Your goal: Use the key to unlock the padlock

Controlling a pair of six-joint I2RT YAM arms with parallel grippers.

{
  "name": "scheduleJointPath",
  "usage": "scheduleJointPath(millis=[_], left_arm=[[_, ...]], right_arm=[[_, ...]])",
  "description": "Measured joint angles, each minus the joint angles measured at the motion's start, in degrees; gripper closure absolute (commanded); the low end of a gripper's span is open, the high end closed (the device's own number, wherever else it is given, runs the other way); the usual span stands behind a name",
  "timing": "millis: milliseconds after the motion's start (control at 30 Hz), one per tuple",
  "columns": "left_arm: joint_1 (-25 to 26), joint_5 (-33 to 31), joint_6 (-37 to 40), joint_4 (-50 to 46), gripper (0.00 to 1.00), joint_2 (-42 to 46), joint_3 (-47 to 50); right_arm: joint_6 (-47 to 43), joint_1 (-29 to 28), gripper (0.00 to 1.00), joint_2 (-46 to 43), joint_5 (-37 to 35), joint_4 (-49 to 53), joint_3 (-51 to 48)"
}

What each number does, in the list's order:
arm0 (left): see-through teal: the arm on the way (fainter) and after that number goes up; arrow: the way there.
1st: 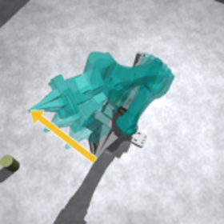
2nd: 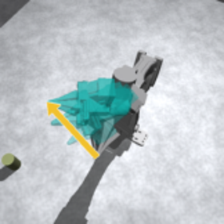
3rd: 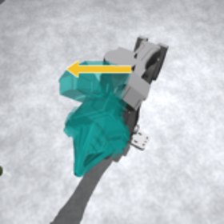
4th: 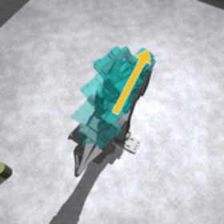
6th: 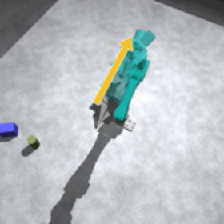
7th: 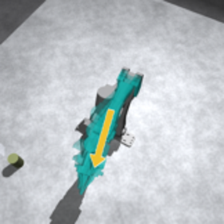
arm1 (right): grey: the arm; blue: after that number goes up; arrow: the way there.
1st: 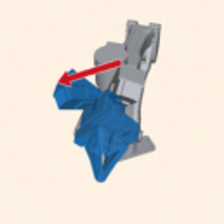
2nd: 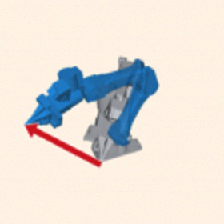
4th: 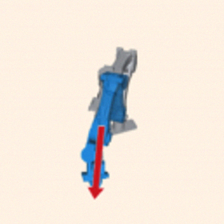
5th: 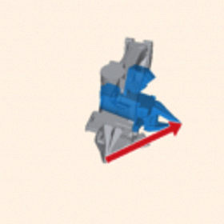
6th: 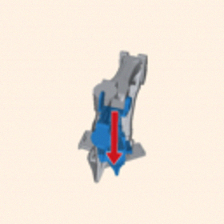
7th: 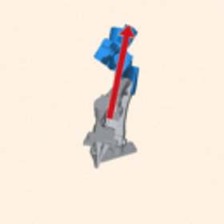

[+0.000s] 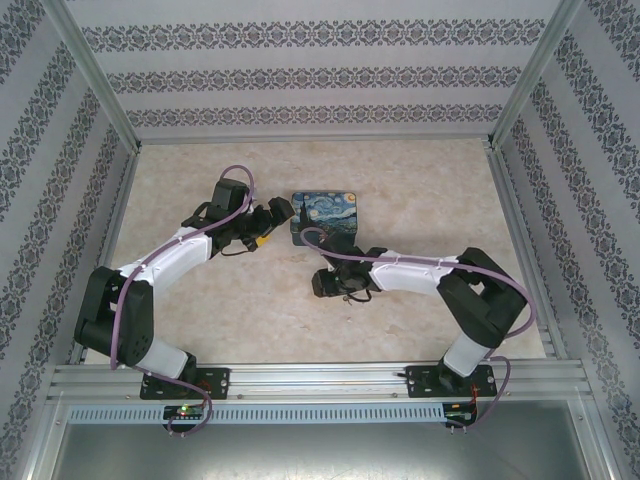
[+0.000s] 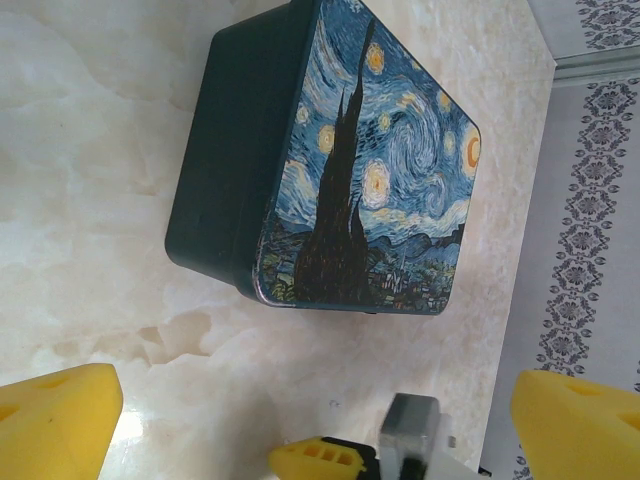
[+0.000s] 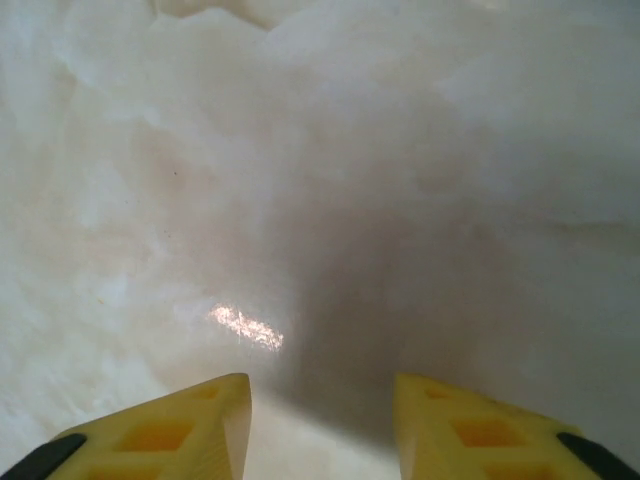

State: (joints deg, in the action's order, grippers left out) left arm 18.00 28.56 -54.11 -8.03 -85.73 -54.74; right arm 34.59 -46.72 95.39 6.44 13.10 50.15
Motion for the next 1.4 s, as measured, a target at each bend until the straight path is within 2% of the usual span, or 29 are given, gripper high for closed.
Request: scheduleJointPath(millis=[233, 400, 633, 933, 1400], left_arm=[[0.0, 0.28, 0.0, 0.0, 0.0, -0.2, 0.0], [0.0, 0.44, 0.0, 0.02, 0.0, -0.26, 0.0], [0.0, 1.07, -0.42, 1.68, 0.0, -1.05, 0.0], [0.02, 1.53, -0.83, 4.35, 0.0, -1.25, 0.22], [0.0, 3.98, -2.36, 8.24, 0.0, -2.45, 2.54]], right_arm=[[3.72, 0.0, 0.37, -8.63, -3.02, 4.37, -2.05], [11.54, -0.04, 0.37, -11.8, -6.82, 9.27, -2.99], [23.87, -1.62, 0.37, -11.39, -10.78, 15.15, -3.17], [32.59, -3.72, 0.4, -4.76, -13.07, 17.59, 0.07], [34.71, -5.16, 0.52, 3.34, -14.71, 22.25, 5.99]])
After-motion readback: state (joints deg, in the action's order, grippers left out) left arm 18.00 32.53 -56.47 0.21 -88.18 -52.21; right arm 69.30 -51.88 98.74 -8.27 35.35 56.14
